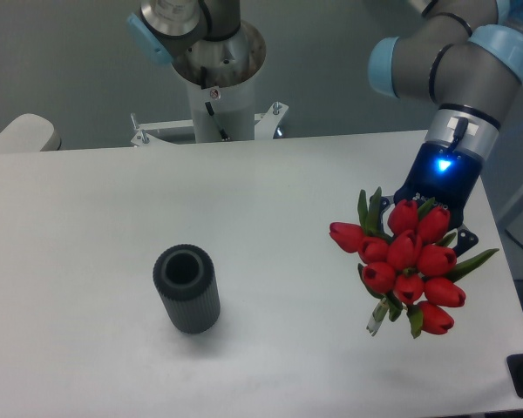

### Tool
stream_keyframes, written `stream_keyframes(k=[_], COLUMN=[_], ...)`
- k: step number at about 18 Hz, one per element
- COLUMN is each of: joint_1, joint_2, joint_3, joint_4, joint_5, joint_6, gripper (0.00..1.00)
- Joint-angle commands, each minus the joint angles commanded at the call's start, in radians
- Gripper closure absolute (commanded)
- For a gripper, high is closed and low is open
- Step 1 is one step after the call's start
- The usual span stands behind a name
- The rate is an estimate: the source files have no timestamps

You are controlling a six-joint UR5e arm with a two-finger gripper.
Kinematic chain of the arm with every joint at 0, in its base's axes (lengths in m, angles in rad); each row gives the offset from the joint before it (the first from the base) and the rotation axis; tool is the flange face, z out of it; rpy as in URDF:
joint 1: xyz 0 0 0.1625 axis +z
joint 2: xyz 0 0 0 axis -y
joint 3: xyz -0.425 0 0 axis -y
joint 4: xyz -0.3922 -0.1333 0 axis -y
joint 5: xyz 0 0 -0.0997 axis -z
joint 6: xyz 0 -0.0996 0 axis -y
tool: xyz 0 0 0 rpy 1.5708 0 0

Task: Place the flowers on the table
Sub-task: 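Hold the red tulip bouquet in the gripper and begin lowering it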

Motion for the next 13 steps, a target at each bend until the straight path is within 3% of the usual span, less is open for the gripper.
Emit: stream_keyframes(k=[8,13], joint_1=[-0.002,-0.011], joint_2=[0.008,0.023], joint_3=[-0.008,-0.006], joint_4=[-0.002,-0.002], joint_5=[0.042,0.212], joint_6=[0.031,0.054], gripper=[0.67,0.67])
